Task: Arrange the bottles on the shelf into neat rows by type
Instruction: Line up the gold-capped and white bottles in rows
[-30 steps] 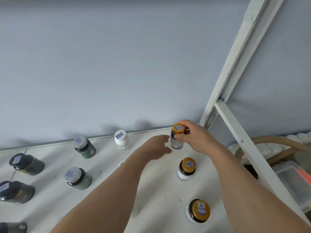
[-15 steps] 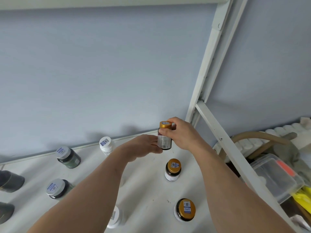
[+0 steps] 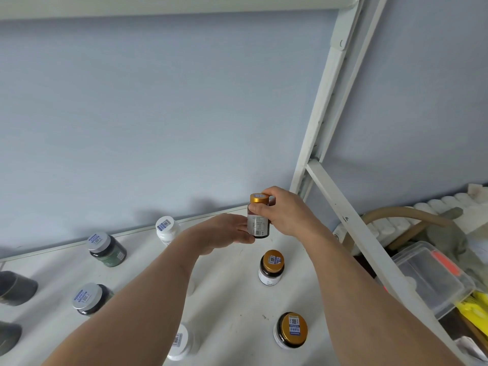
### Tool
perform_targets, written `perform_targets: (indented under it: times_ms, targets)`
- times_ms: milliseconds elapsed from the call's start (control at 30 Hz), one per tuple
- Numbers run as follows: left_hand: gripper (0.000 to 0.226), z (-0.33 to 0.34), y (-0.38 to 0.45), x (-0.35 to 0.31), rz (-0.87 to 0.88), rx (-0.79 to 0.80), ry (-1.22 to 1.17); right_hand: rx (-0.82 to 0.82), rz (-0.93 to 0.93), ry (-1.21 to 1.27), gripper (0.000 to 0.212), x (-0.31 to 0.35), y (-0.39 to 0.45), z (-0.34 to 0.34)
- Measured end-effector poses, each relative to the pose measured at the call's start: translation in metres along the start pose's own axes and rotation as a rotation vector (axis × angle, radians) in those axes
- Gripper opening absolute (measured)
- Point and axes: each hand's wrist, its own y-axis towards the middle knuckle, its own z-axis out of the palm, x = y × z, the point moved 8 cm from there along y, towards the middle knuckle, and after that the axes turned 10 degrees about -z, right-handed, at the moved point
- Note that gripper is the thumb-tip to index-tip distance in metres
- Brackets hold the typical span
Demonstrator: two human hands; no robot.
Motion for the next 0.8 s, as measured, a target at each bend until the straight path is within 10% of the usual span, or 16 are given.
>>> perform_targets:
  times_ms: [333, 800]
  targets:
    - [0.064, -0.021, 0.009, 0.002, -0.015, -0.363, 0.426, 0.02, -0.011, 0.055, 0.052, -0.016, 0.003, 0.018]
    - [0.064, -0.026, 0.002, 0.006, 0.011, -0.404, 0.502, 0.066, 0.027, 0.026, 0.06, -0.031, -0.001, 0.04]
